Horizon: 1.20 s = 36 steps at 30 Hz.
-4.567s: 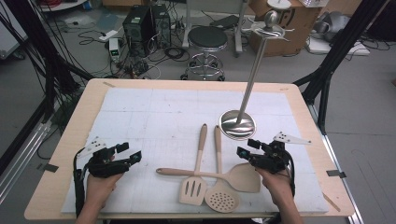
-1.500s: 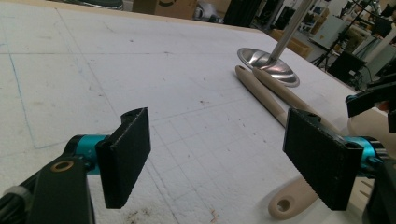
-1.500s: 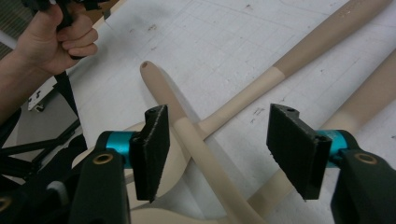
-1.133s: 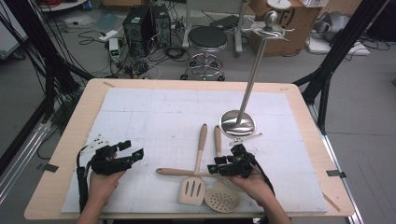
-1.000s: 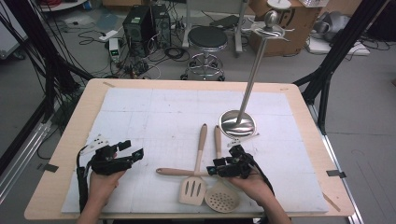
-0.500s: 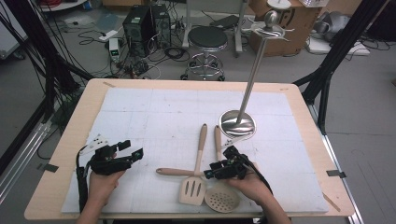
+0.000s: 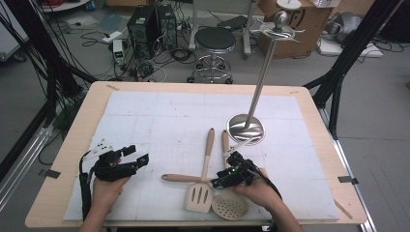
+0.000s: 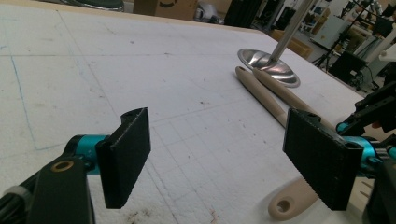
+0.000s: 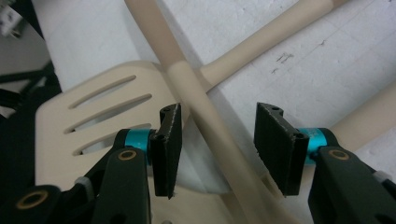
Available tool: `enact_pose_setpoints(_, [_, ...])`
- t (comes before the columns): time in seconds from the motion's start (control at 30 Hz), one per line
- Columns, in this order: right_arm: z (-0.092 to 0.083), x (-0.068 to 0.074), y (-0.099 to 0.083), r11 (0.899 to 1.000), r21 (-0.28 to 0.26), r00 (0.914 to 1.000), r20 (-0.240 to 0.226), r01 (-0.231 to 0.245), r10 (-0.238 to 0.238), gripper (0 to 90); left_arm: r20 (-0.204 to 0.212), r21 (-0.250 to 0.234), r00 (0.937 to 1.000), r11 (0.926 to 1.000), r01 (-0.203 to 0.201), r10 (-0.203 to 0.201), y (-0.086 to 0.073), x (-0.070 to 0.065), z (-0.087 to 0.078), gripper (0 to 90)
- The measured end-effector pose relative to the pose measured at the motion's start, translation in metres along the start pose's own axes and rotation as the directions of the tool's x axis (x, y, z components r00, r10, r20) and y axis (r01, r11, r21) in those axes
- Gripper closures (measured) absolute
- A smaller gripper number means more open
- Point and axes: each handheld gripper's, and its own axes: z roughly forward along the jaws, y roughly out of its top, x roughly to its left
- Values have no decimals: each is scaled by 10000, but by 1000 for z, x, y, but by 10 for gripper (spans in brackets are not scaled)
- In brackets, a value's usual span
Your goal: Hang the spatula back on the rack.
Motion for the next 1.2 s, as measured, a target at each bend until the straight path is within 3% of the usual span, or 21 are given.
enact_pose_setpoints(0.4, [7, 7, 6, 9973, 615, 9984, 379, 402, -425, 540, 34, 45, 10000, 10000, -16, 16, 0, 1, 0, 239])
enact_pose_setpoints(0.63, [12, 13, 10, 9876, 1274, 9911, 839, 918, -1029, 545, 34, 25, 10000, 10000, -42, 42, 0, 1, -1, 239])
enact_pose_setpoints(0.87, [12, 12, 11, 9845, 1370, 9889, 851, 1094, -1218, 577, 70, 65, 10000, 10000, -45, 44, 0, 0, 1, 239])
enact_pose_setpoints(0.93, [13, 13, 12, 9823, 1428, 9863, 949, 1209, -1352, 597, 81, 77, 10000, 10000, -18, 18, 0, 0, 1, 239])
enact_pose_setpoints(1.13, [16, 21, 18, 9582, 2126, 9636, 1448, 1914, -2246, 636, 91, 121, 9999, 9999, -102, 101, 0, -1, 1, 239])
enact_pose_setpoints(1.2, [16, 21, 18, 9559, 2200, 9622, 1466, 1946, -2296, 659, 118, 106, 9999, 9999, -85, 83, 0, -1, 1, 238])
